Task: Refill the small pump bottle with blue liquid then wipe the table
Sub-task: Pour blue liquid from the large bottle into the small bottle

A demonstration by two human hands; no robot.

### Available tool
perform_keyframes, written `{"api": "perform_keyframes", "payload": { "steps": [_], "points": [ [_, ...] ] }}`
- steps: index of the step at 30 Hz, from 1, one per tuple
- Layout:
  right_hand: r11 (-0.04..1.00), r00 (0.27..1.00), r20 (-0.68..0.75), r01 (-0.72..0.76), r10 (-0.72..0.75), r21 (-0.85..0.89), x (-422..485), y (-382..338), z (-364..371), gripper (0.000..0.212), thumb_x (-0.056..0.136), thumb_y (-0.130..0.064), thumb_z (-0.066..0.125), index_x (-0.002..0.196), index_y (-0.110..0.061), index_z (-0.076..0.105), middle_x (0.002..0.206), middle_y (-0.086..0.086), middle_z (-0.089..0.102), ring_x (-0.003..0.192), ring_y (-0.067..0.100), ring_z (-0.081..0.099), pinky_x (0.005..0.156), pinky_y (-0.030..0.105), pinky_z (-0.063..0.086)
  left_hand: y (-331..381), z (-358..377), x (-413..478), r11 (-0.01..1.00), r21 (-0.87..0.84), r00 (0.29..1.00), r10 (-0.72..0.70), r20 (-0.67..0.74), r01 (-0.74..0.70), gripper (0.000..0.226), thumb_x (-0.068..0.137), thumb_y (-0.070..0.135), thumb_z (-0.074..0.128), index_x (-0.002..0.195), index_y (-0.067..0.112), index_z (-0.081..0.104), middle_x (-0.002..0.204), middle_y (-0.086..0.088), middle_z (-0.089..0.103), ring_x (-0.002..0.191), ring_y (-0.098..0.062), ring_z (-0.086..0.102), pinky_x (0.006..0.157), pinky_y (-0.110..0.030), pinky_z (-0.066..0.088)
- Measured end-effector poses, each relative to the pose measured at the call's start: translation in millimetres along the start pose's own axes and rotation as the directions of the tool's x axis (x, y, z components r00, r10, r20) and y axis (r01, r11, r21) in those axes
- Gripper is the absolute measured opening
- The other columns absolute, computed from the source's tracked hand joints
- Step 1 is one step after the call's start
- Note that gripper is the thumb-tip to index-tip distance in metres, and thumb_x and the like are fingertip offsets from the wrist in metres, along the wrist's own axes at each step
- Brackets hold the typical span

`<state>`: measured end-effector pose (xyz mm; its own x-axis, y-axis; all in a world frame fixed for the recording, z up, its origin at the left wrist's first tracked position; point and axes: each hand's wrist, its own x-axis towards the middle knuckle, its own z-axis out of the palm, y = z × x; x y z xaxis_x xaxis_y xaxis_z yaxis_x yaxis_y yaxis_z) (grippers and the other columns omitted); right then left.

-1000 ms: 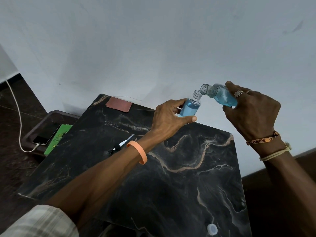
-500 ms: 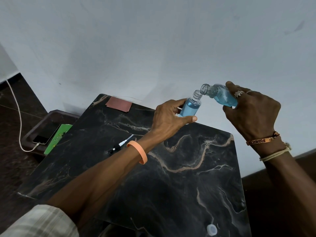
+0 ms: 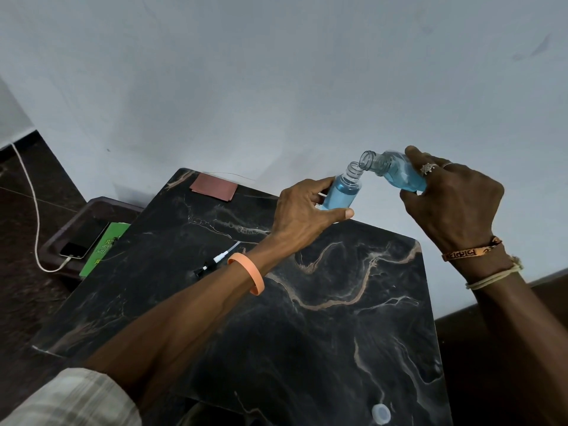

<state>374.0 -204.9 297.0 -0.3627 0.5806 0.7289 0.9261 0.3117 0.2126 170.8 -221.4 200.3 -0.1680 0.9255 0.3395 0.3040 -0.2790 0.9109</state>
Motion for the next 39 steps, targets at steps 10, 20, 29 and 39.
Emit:
{"api": "perform_keyframes", "payload": {
  "steps": [10, 20, 29, 39],
  "points": [
    [1.000, 1.000, -0.016, 0.004, -0.004, 0.005, 0.8, -1.1, -1.3, 0.050, 0.071, -0.015, 0.078, 0.120, -0.016, 0.070, 0.102, 0.011, 0.075, 0.079, 0.037, 0.070, 0.058, 0.029, 0.043, 0.4, -1.2, 0.1, 1.000, -0.003, 1.000, -0.006, 0.001, 0.006, 0.064, 0.070, 0.042, 0.088, 0.129, 0.027, 0.066, 0.109, 0.005, 0.074, 0.091, -0.009, 0.070, 0.079, -0.036, 0.062],
    [1.000, 1.000, -0.005, 0.007, -0.007, 0.001, -0.4, -0.6, -2.3, 0.052, 0.069, -0.015, 0.078, 0.120, -0.016, 0.070, 0.102, 0.012, 0.075, 0.078, 0.038, 0.070, 0.058, 0.030, 0.045, 1.3, -1.6, -0.4, 1.000, 0.013, 1.000, 0.004, 0.004, -0.004, 0.063, 0.070, 0.041, 0.088, 0.128, 0.027, 0.067, 0.108, 0.005, 0.074, 0.089, -0.008, 0.070, 0.078, -0.036, 0.062],
    [1.000, 1.000, -0.017, 0.009, -0.009, 0.001, 0.6, -0.6, -2.8, 0.049, 0.071, -0.014, 0.078, 0.119, -0.015, 0.071, 0.098, 0.012, 0.075, 0.074, 0.038, 0.070, 0.057, 0.029, 0.044, 1.3, -0.6, -0.2, 1.000, 0.002, 1.000, 0.002, -0.003, -0.002, 0.063, 0.070, 0.041, 0.088, 0.127, 0.028, 0.067, 0.108, 0.005, 0.074, 0.089, -0.007, 0.070, 0.079, -0.035, 0.062],
    [1.000, 1.000, -0.008, 0.012, -0.012, 0.002, 1.0, 1.0, -0.4, 0.050, 0.071, -0.016, 0.076, 0.121, -0.017, 0.069, 0.102, 0.010, 0.075, 0.076, 0.037, 0.070, 0.057, 0.029, 0.043, -0.3, 0.3, 0.9, 0.999, -0.029, 1.000, 0.017, 0.000, -0.017, 0.058, 0.068, 0.041, 0.088, 0.122, 0.031, 0.069, 0.101, 0.008, 0.075, 0.084, -0.007, 0.071, 0.076, -0.039, 0.061]
  ]
}}
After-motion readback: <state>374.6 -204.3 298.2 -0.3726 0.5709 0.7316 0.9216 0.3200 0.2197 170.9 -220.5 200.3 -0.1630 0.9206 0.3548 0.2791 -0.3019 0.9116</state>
